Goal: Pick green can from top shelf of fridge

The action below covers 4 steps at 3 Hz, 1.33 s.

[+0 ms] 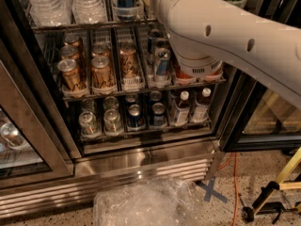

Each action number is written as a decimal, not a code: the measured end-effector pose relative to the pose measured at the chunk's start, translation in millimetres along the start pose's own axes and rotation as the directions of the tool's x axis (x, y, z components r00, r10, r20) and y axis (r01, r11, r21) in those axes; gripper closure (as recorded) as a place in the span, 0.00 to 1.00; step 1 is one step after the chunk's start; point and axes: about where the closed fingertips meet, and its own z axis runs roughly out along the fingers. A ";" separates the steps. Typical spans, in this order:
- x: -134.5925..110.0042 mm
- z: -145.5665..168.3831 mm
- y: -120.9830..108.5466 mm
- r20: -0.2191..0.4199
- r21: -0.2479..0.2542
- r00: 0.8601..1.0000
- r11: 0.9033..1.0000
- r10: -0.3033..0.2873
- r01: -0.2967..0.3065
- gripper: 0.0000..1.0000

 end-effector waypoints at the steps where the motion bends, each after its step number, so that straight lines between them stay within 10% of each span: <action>1: 1.8 6.9 -7.2 -0.005 0.031 1.000 1.000 -0.003 0.003 0.22; 2: 5.4 11.9 -13.5 -0.005 0.059 1.000 0.998 0.006 -0.006 0.22; 4: 2.4 11.4 -15.9 0.008 0.059 1.000 0.998 0.021 -0.021 0.64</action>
Offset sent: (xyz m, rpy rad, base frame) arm 0.0260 -0.0187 -0.0132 0.0270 0.0131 -0.0907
